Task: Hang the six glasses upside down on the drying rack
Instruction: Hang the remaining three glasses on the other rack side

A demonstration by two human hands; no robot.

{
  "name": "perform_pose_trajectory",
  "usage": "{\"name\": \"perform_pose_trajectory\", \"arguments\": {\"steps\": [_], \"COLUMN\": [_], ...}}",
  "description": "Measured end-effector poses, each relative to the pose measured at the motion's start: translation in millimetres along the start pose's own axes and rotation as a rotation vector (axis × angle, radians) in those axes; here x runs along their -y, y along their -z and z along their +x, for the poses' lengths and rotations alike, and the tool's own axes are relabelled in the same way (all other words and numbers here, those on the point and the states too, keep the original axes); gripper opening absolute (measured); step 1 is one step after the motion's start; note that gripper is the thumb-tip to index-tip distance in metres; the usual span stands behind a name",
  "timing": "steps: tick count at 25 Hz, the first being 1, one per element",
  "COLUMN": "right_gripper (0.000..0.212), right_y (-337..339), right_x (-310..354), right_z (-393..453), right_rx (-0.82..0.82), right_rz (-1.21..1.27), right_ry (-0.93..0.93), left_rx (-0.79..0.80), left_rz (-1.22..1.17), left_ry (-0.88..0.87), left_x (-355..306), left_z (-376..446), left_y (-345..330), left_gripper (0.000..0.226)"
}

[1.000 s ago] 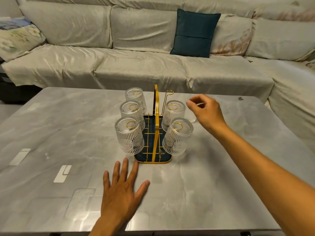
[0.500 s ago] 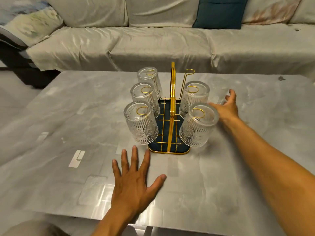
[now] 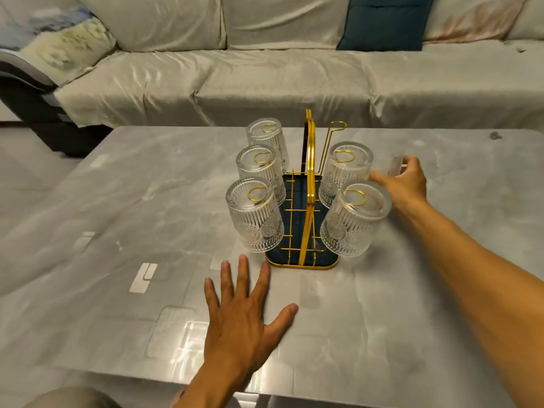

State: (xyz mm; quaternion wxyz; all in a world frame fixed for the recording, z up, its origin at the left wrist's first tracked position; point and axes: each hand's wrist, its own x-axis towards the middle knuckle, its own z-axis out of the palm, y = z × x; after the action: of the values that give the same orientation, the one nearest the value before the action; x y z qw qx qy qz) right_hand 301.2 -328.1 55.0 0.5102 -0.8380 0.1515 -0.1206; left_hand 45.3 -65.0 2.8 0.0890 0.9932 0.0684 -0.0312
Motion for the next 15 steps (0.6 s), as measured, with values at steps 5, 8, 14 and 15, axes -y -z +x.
{"name": "perform_pose_trajectory", "arguments": {"steps": [5, 8, 14, 15], "right_gripper": [0.074, 0.080, 0.077, 0.075], "right_y": [59, 85, 82, 76], "right_x": [55, 103, 168, 171], "right_z": [-8, -8, -19, -20], "right_rx": [-0.046, -0.045, -0.111, -0.105], "right_rz": [0.024, 0.072, 0.009, -0.033], "right_ry": [0.213, 0.264, 0.392, 0.415], "left_rx": [0.001, 0.000, -0.019, -0.023], "left_rz": [0.002, 0.001, -0.009, -0.017], "left_ry": [-0.005, -0.011, -0.008, -0.007], "left_x": [-3, -2, -2, -1], "left_z": [0, 1, 1, 1], "left_y": [1, 0, -2, -3], "left_gripper": [0.086, 0.089, 0.086, 0.086]}}
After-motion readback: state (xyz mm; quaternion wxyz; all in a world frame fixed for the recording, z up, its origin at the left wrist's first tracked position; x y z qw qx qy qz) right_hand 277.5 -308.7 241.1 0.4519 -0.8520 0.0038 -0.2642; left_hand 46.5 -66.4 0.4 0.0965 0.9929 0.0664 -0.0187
